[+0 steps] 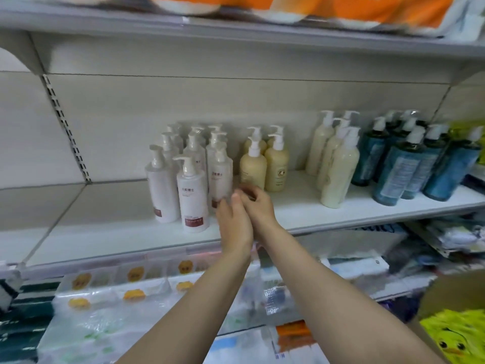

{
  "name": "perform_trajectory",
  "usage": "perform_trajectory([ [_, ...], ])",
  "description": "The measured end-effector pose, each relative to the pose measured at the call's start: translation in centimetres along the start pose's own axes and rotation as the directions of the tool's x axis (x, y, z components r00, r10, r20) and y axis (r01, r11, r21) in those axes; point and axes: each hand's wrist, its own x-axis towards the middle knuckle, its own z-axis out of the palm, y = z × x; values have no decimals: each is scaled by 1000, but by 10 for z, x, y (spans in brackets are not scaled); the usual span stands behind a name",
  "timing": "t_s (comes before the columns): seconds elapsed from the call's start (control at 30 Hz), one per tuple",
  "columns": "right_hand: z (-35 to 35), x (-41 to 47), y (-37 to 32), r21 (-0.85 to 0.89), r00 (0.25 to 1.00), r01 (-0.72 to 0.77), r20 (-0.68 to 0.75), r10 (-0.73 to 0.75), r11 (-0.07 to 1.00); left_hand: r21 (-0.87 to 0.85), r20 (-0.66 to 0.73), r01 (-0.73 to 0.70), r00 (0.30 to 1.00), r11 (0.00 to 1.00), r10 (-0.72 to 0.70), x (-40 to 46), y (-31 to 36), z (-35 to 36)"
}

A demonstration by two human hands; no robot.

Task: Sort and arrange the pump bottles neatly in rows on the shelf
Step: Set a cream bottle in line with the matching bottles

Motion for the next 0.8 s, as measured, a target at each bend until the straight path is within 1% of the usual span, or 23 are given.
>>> perform_trajectory([
  [0.1, -28, -7, -10, 53, 999, 27, -38, -25, 998, 64, 3, -79, 997, 995, 79, -12, 4, 19],
  [0.2, -59, -15, -18, 68, 995, 61, -84, -56, 996, 37, 62, -104, 993, 994, 102, -28, 7, 42],
  [0.3, -94, -16, -23, 49, 986, 105, -138, -98, 993, 23, 127, -106, 987, 994, 102, -41, 6, 72],
  [0.47, -165, -20, -33, 1, 973, 106, -205, -103, 994, 9, 243, -100, 965, 995, 95, -66, 6, 127],
  [0.57, -208, -18, -35, 7, 965, 106, -243, -101, 994, -34, 277, -127, 952, 991, 131, -81, 8, 161],
  [0.8, -297, -19, -36, -39, 955, 96, -278, -103, 995, 19, 323, -113, 941, 993, 101, -111, -3, 225],
])
